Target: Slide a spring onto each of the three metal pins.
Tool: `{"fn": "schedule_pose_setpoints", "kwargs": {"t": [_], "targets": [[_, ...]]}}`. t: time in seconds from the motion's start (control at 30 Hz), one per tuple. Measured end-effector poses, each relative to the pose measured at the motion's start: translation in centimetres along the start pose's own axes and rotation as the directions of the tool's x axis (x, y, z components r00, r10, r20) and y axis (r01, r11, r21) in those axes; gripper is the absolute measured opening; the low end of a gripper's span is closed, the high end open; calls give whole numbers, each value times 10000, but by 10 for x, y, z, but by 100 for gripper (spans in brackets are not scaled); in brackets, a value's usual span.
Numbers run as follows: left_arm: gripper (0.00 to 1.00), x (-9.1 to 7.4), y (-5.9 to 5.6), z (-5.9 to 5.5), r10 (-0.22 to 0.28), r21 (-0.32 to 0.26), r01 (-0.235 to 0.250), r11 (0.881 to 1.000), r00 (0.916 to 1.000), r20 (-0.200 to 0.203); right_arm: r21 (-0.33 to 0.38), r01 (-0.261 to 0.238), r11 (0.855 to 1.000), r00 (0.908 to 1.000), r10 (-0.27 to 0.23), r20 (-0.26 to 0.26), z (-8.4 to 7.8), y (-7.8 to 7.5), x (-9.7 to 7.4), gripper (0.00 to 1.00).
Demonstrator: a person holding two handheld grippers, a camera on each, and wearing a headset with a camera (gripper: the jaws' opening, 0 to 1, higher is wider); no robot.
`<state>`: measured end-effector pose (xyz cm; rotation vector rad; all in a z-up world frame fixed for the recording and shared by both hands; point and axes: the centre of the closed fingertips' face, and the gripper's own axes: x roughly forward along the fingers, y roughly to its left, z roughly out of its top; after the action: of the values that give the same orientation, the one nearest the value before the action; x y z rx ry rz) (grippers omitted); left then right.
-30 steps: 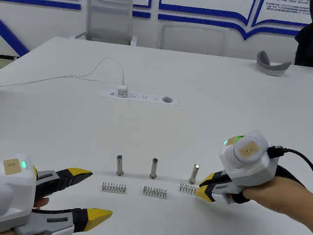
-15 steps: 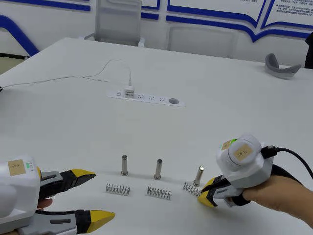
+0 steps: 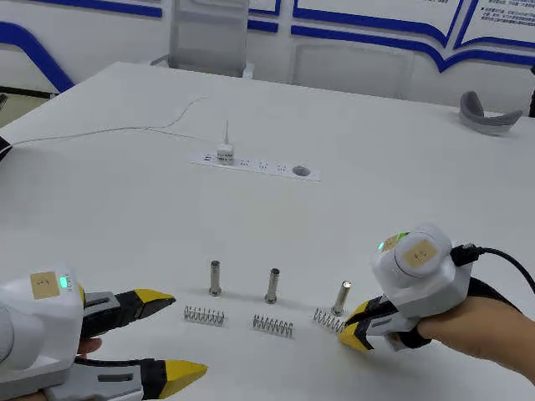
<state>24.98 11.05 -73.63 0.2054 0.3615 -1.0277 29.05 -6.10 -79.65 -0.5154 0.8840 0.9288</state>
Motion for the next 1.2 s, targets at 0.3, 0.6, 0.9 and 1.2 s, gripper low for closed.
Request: {"fn": "schedule_pose_setpoints", "kwargs": {"t": [0.3, 0.6, 0.9, 1.2], "targets": [[54, 17, -18, 0, -734, 311, 738, 9968, 9972, -164, -409, -408, 9983, 9992, 408, -9, 0, 18, -8, 12], [53, 37, -36, 4, -1607, 895, 1640, 9824, 9861, -428, -1025, -849, 9911, 9964, 852, -17, 10, 40, -14, 12], [52, 49, -40, 7, -2024, 1172, 2063, 9714, 9783, -447, -1462, -983, 9844, 9949, 1008, 96, 24, 51, -20, 12], [47, 57, -45, 7, -2424, 1374, 2475, 9591, 9687, -526, -2083, -1314, 9692, 9907, 1362, 85, 36, 67, -23, 12]]}}
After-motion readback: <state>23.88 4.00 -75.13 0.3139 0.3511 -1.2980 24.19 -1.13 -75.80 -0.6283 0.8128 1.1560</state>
